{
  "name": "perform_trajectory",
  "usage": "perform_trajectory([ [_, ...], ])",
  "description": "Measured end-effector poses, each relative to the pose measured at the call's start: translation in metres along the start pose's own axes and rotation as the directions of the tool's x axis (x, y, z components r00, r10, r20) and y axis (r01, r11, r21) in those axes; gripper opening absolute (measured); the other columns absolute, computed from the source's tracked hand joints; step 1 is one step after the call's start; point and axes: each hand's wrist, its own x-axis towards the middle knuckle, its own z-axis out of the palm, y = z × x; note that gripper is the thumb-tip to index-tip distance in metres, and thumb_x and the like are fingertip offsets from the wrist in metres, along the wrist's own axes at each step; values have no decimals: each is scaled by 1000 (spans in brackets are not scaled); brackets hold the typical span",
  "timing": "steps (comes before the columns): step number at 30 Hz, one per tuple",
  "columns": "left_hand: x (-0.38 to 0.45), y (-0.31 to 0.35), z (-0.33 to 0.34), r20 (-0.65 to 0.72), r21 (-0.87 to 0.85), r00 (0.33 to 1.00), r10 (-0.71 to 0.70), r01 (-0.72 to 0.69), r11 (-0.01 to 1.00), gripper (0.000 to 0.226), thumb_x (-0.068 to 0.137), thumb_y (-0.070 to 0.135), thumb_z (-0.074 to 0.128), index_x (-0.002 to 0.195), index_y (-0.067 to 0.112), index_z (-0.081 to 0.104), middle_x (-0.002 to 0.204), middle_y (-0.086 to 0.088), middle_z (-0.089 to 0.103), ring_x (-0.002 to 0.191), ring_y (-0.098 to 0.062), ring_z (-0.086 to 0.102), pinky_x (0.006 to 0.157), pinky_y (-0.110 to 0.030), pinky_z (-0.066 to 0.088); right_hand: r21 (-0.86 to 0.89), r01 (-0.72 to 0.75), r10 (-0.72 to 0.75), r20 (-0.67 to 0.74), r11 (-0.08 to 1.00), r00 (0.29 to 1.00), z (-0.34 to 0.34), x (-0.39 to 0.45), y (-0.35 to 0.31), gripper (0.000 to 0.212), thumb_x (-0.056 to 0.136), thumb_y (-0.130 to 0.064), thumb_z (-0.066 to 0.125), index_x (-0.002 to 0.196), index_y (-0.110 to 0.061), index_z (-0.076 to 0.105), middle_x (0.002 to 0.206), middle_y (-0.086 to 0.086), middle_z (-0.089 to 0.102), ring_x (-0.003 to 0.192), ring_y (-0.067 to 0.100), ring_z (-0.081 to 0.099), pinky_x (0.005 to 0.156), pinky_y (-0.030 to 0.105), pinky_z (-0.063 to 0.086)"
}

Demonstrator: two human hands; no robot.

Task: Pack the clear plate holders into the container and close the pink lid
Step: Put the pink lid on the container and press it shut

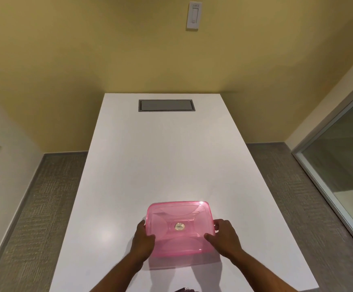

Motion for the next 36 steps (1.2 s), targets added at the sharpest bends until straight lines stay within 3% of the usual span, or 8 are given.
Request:
perform_trajectory([
  [5,17,16,-4,-84,-61,996,-4,-1,998,55,102,18,50,153,10,29,153,-12,45,135,-32,48,112,-43,41,87,-22,24,-26,996,999,-5,14,-11,68,83,-60,67,136,-19,57,128,2,61,107,17,66,93,39,55],
  [11,36,29,-9,-144,-15,989,25,-27,1000,48,104,25,45,149,9,35,147,-11,52,133,-31,49,113,-43,39,82,-34,44,-121,996,992,2,37,-32,58,103,-58,37,132,-13,61,133,12,64,118,29,65,100,41,51],
  [16,52,33,-6,-109,-21,992,69,-71,997,44,106,27,40,149,20,39,143,-2,54,134,-28,49,112,-40,40,159,-34,61,-169,987,984,13,49,-42,50,106,-50,36,130,-12,60,133,15,60,120,36,62,99,43,48],
  [21,62,29,11,-128,-67,988,88,-97,993,29,107,29,34,116,18,59,115,-6,66,110,-31,60,98,-41,49,122,-33,58,-210,992,976,20,54,-42,44,109,-40,33,114,-8,63,115,18,63,107,40,63,93,46,52],
  [29,74,17,24,-296,45,940,172,-166,985,26,107,29,34,99,19,56,86,0,64,85,-29,61,73,-36,44,93,-25,49,-275,995,960,27,51,-42,40,109,-40,31,108,-10,58,110,11,61,99,38,65,86,45,52],
  [36,81,12,29,-356,144,910,211,-170,975,23,106,32,33,90,27,49,80,8,61,77,-27,59,67,-35,41,152,-41,85,-292,987,953,31,55,-39,34,108,-43,34,101,-16,54,101,3,65,88,34,65,76,39,48],
])
